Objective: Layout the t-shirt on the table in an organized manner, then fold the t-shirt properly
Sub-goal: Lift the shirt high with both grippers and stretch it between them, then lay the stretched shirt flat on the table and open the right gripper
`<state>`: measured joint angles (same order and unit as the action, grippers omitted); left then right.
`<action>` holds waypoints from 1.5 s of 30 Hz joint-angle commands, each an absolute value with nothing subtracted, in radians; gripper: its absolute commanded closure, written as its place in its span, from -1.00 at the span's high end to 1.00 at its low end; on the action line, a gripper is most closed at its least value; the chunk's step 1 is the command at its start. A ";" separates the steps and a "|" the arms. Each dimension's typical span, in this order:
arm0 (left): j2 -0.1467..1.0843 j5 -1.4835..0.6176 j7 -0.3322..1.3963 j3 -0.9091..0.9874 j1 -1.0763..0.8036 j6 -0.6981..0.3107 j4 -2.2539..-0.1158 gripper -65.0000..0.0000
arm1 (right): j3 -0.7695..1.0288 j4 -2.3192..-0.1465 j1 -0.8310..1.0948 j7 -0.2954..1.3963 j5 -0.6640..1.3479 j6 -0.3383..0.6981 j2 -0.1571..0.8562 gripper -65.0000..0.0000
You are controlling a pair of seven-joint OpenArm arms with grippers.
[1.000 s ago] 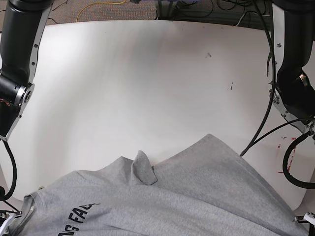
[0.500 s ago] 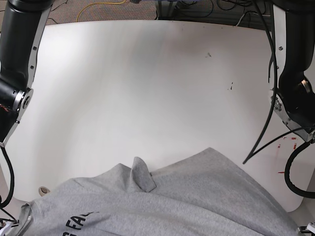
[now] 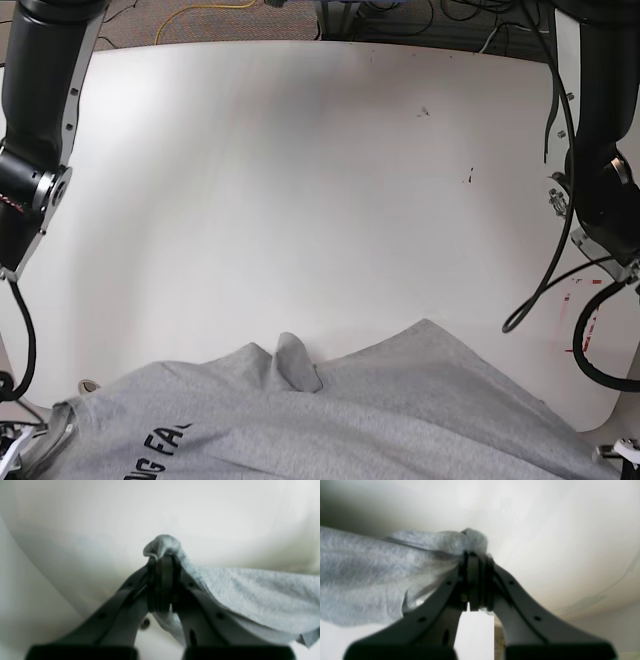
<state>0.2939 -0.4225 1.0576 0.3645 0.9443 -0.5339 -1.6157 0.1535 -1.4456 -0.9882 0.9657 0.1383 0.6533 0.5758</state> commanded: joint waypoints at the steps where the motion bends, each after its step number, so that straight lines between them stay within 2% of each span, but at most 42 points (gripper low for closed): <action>1: 0.305 -0.430 1.033 0.367 0.926 -0.553 -1.659 -0.98 | 0.173 -1.524 -0.932 0.941 0.145 0.645 0.588 -1.00; 4: 0.303 -0.430 1.032 0.367 0.834 -0.572 -1.704 -0.98 | 0.237 -1.618 -0.792 0.941 0.147 0.645 0.576 -1.00; 16: 0.303 -0.430 1.029 0.372 0.475 -0.578 -1.888 -0.98 | 0.395 -1.899 -0.335 0.941 0.140 0.648 0.421 -1.00; 20: 0.303 -0.430 1.030 0.426 0.348 -0.587 -1.929 -0.98 | 0.441 -1.965 -0.193 0.941 0.140 0.650 0.366 -1.00; 26: 0.306 -0.427 1.030 0.533 0.206 -0.698 -1.931 -0.98 | 0.503 -1.982 -0.038 0.928 0.143 0.653 0.306 -1.00; 33: 0.320 -0.423 1.030 0.645 0.064 -0.698 -1.931 -0.98 | 0.527 -1.980 0.107 0.854 0.143 0.654 0.262 -1.00; 45: 0.351 -0.421 1.029 0.705 -0.084 -0.698 -1.928 -0.98 | 0.527 -1.980 0.275 0.826 0.142 0.654 0.171 -1.00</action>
